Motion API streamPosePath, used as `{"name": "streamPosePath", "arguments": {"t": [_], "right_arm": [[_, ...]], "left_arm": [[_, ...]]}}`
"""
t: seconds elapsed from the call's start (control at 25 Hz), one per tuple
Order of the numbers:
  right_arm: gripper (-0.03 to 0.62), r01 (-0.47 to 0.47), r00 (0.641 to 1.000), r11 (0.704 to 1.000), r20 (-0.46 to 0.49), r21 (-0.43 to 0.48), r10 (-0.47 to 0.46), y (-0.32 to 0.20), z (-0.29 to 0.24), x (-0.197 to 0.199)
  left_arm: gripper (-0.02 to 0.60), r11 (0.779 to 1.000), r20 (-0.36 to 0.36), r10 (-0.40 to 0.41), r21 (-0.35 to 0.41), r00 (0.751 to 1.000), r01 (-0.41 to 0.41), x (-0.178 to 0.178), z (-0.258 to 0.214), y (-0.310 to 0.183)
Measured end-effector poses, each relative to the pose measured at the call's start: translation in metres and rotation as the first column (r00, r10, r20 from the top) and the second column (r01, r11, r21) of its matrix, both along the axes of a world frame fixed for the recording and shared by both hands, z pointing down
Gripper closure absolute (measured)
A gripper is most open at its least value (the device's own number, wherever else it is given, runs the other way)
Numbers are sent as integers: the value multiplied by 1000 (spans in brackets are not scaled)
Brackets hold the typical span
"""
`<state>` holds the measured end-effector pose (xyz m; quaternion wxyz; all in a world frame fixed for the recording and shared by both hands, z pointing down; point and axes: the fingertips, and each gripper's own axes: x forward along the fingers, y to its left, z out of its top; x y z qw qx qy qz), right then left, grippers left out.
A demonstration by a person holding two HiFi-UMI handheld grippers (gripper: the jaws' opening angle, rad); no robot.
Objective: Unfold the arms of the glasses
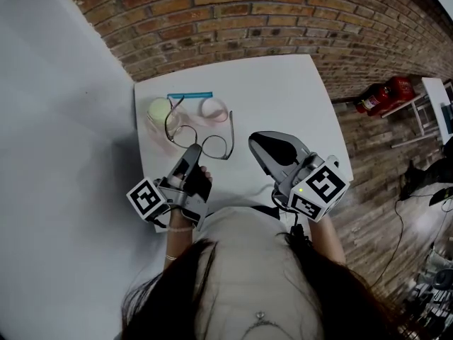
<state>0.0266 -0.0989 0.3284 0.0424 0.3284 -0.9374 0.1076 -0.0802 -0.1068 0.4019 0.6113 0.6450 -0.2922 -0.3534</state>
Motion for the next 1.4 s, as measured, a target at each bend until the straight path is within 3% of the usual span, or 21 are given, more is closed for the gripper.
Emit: {"name": "streamPosePath", "arguments": {"t": [0.84, 1.4], "right_arm": [[588, -129, 979, 987, -170, -95, 111, -15, 77, 27], [589, -148, 973, 982, -194, -117, 124, -16, 84, 30]], "left_arm": [[560, 1000, -41, -1, -4, 999, 1, 0, -5, 3], [560, 1000, -57, 15, -13, 998, -15, 2, -2, 2]]}}
